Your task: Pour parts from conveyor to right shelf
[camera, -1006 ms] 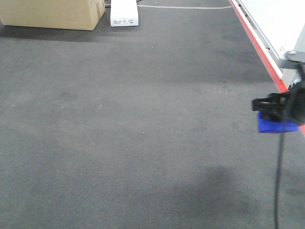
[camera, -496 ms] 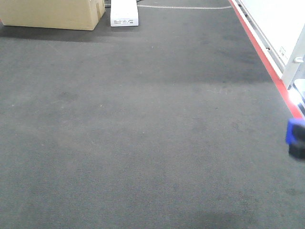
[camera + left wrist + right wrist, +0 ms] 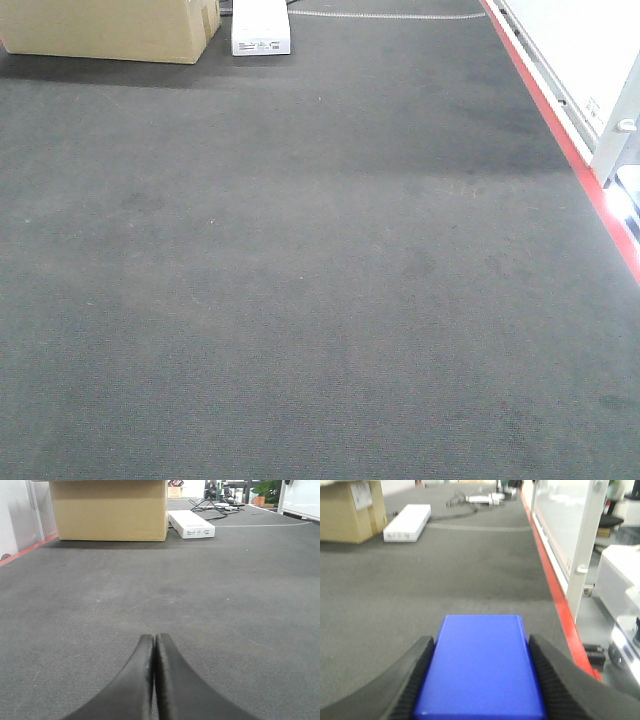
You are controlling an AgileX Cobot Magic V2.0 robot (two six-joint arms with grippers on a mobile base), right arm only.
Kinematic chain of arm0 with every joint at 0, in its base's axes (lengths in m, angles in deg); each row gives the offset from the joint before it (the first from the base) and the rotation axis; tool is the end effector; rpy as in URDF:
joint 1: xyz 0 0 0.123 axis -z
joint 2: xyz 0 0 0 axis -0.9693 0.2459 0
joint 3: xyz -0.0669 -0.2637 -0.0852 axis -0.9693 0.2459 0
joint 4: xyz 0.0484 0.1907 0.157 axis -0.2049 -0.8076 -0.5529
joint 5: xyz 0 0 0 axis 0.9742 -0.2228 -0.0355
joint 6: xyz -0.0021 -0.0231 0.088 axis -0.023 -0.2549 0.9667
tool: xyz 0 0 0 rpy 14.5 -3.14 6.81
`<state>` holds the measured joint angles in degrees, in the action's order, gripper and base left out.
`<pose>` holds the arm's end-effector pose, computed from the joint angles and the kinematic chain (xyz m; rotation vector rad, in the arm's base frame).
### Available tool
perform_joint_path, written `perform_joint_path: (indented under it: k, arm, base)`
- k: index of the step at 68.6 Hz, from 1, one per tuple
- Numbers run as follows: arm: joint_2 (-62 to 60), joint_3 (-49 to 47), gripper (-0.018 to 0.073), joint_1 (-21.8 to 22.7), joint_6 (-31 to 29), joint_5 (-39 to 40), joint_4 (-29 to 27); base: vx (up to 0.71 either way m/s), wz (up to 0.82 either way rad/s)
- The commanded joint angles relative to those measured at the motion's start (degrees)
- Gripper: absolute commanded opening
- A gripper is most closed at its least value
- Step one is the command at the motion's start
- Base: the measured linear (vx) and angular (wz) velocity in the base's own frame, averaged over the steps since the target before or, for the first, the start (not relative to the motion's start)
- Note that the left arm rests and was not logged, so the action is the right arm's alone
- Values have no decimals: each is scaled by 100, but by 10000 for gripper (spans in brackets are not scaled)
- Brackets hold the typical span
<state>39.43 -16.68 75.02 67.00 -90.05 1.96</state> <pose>0.0680 0.0011 0.2857 -0.0459 1.7122 -0.0164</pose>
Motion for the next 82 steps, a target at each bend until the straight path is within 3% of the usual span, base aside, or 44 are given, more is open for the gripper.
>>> perform_joint_path:
  k: [1, 82]
  arm:
    - [-100, -85, -6, 18, -43, 495, 49]
    - [-101, -85, -6, 18, -38, 391, 0]
  base:
    - [0, 0]
    - [0, 0]
